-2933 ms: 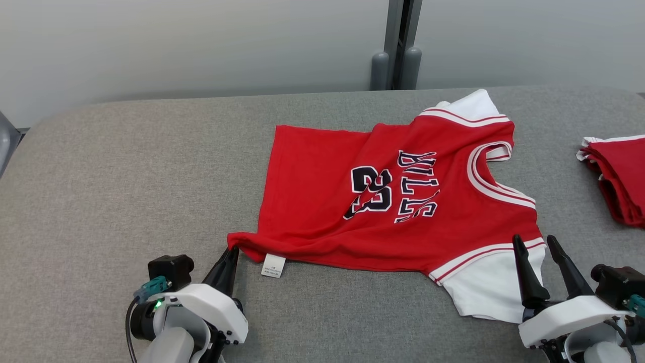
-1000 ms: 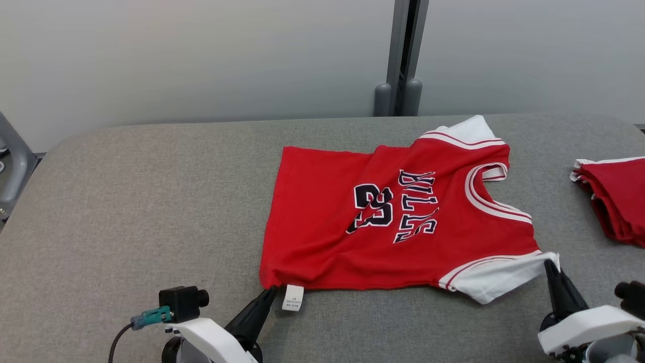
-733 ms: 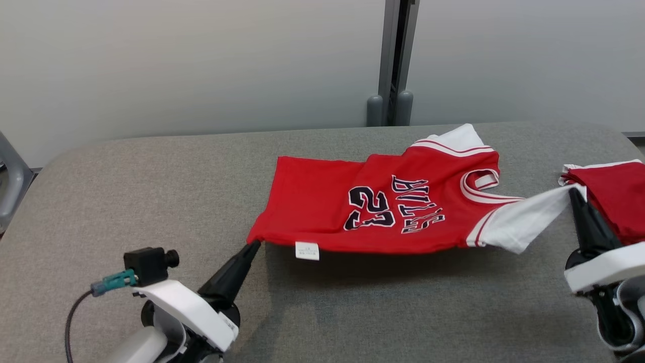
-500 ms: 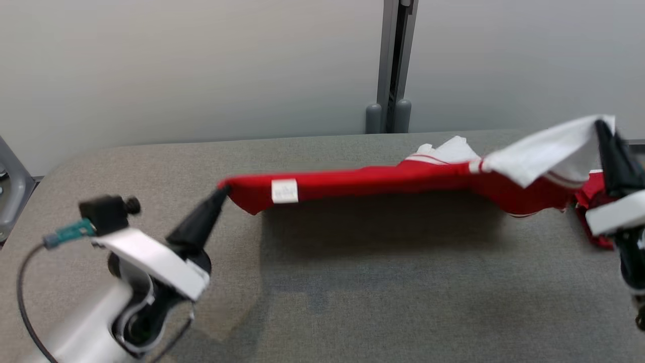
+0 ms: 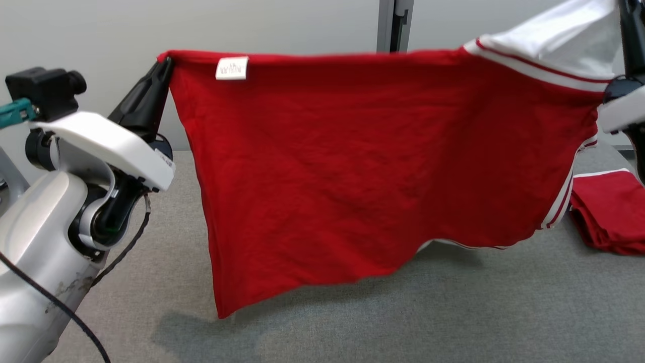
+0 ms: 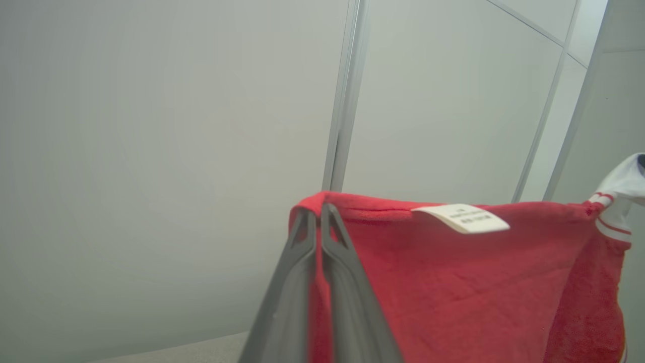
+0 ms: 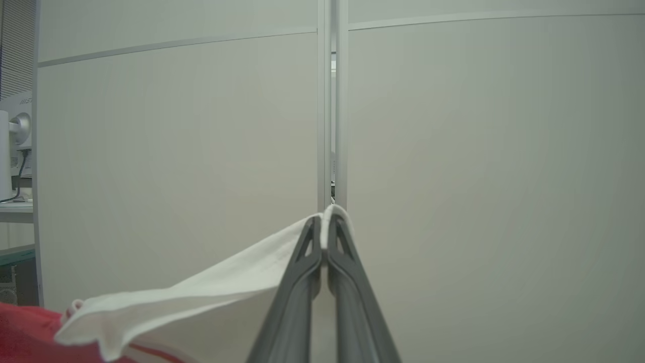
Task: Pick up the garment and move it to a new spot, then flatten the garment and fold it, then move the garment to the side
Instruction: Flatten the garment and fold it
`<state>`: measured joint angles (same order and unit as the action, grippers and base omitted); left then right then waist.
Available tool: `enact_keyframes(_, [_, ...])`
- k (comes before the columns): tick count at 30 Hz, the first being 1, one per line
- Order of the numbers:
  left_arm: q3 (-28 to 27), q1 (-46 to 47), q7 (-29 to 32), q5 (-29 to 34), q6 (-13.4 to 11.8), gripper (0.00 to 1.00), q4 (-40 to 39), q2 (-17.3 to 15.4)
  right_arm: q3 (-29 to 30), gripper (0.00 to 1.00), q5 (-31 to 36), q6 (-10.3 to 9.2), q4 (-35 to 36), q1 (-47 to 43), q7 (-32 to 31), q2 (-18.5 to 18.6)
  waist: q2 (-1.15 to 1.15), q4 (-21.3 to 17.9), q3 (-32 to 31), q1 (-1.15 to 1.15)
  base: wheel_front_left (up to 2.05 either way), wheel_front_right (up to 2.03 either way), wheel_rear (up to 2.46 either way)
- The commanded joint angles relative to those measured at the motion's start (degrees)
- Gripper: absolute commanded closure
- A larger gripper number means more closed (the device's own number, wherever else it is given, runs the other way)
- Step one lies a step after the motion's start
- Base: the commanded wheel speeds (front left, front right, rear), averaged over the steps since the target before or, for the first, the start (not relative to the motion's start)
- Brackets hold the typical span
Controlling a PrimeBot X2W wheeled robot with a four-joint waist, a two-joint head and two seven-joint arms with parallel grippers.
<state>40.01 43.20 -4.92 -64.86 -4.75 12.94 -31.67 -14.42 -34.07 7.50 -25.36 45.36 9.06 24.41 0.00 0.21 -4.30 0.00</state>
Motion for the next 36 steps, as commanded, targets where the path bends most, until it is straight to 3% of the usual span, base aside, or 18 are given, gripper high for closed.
enact_keyframes(1, [0.65,1.74,1.07,0.85,-1.26,1.0,0.43,0.21,-0.85,1.0,1.51,-0.01,-0.7,2.25,-0.88,-0.71,0.0,-0.11,0.5,0.0,0.0,0.0,0.0])
enact_keyframes(5, [2.13,6.17,4.6,3.16,-2.29,1.0,1.55,-0.39,-2.72,1.0,3.03,-0.02,-2.24,7.4,-2.7,-1.09,0.0,-0.24,2.49,0.0,0.0,0.0,0.0])
enact_keyframes(11, [3.2,14.57,8.87,5.77,-1.39,1.0,5.87,-0.55,-5.11,1.0,3.71,-0.02,-5.43,17.31,-4.86,-1.05,0.0,-0.48,8.03,0.0,0.0,0.0,0.0])
enact_keyframes(16, [3.53,26.61,11.65,9.05,-0.74,1.0,11.82,1.6,-7.93,1.0,5.62,-0.02,-10.65,31.39,-5.35,-0.82,0.0,-0.58,17.49,0.0,0.0,0.0,0.0])
enact_keyframes(19, [2.89,34.3,11.44,10.35,-0.47,1.0,16.88,4.6,-7.68,1.0,6.34,-0.02,-16.29,40.61,-3.94,-1.86,0.0,-0.48,23.01,0.0,0.0,0.0,0.0])
enact_keyframes(25, [0.71,48.97,3.72,13.61,-0.97,1.0,27.9,11.39,-7.54,1.0,12.72,-0.02,-27.04,57.02,4.22,-3.51,0.0,0.62,31.73,0.0,0.0,0.0,0.0])
enact_keyframes(27, [-0.36,52.46,-0.99,14.3,-1.41,1.0,31.32,13.57,-4.76,1.0,14.14,-0.02,-29.24,60.36,5.84,-4.16,0.0,1.05,33.76,0.0,0.0,0.0,0.0])
enact_keyframes(29, [-1.23,55.05,-5.49,14.82,-1.27,1.0,34.28,15.6,-0.33,1.0,15.93,-0.02,-26.63,62.64,6.22,-4.86,0.0,1.42,35.56,0.0,0.0,0.0,0.0])
enact_keyframes(32, [-1.8,55.8,-8.5,14.53,0.82,1.0,38.77,18.11,4.81,1.0,19.13,-0.02,-21.71,57.61,6.09,-6.83,0.0,1.78,37.23,0.0,0.0,0.0,0.0])
enact_keyframes(36, [-2.08,54.66,-9.89,15.06,3.64,1.0,43.75,20.18,6.99,1.0,20.35,-0.03,-18.96,51.91,6.02,-8.73,0.0,1.84,38.65,0.0,0.0,0.0,0.0])
